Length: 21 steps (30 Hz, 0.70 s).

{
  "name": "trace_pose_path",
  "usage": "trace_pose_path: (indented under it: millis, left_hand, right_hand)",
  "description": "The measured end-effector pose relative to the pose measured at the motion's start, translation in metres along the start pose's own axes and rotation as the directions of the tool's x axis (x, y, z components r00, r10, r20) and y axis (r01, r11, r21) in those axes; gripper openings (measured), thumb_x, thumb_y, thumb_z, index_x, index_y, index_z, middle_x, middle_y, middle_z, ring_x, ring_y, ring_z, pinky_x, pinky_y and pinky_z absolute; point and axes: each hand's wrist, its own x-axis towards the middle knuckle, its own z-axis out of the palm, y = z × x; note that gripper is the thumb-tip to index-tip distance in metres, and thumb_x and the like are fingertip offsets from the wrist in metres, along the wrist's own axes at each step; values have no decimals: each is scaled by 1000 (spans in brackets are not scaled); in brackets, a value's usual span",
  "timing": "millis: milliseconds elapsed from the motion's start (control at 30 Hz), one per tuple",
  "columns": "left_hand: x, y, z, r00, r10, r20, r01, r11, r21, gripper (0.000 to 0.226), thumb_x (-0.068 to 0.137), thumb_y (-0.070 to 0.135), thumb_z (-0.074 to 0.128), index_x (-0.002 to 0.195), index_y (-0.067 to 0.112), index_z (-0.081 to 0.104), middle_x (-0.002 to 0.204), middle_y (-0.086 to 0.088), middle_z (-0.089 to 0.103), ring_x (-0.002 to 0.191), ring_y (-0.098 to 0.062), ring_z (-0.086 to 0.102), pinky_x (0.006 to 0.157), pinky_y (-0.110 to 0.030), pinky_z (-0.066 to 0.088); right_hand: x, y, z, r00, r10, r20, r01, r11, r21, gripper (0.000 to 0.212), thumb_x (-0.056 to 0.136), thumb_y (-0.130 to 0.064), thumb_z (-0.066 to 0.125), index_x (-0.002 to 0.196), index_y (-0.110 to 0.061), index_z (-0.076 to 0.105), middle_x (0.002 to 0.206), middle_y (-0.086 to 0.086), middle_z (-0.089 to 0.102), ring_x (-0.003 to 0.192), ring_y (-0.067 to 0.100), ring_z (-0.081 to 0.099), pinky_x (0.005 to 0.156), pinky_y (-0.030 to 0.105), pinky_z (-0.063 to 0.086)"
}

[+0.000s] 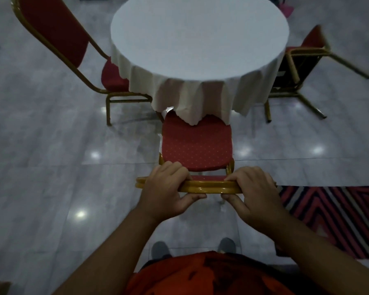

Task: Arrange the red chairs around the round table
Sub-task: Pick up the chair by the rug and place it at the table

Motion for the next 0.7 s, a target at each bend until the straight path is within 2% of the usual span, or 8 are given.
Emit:
trace_pose_path:
  millis: [167, 267, 367, 533, 700]
  left_hand:
    - [28, 0, -6, 993, -81, 82, 86, 994, -61, 55, 77, 82, 58, 81, 27, 54, 78, 14, 47, 72, -11, 45, 66, -32, 42]
    - [41, -1, -1, 991, -132, 25, 133, 990, -46, 47, 84, 73, 53, 78, 27, 53, 73, 14, 47, 67, -11, 45, 61, -36, 43]
    - [50, -7, 7, 984, -169, -49, 170, 985, 17, 41, 87, 62, 48, 76, 23, 55, 71, 11, 48, 67, -14, 46, 62, -40, 43]
    - [61, -14, 15, 978, -174, -112, 187, 976, 115, 44, 86, 60, 45, 72, 19, 53, 70, 7, 46, 67, -17, 43, 58, -34, 35]
    - [76, -19, 16, 973, -208, -101, 221, 964, 150, 46, 84, 61, 42, 72, 18, 51, 71, 5, 44, 68, -17, 40, 60, -30, 24]
  right_hand:
    - [27, 4, -4, 1000, 22, -21, -22, 1000, 8, 35, 87, -64, 45, 93, -30, 50, 89, -14, 42, 86, 11, 38, 77, 35, 33]
    - [40, 3, -1, 994, 78, -76, -78, 997, 4, 33, 91, -58, 37, 88, -27, 49, 84, -10, 43, 83, 14, 38, 76, 38, 36]
    - [52, 0, 2, 984, 132, -120, -135, 991, -12, 30, 92, -53, 36, 84, -26, 45, 82, -9, 43, 81, 15, 37, 75, 36, 34]
    - [66, 4, 7, 976, 158, -148, -170, 983, -74, 30, 91, -53, 35, 83, -26, 44, 81, -7, 41, 79, 16, 37, 73, 36, 33]
    - [81, 8, 8, 975, 169, -146, -186, 976, -112, 36, 91, -56, 30, 85, -24, 45, 84, -4, 43, 81, 18, 39, 74, 37, 34]
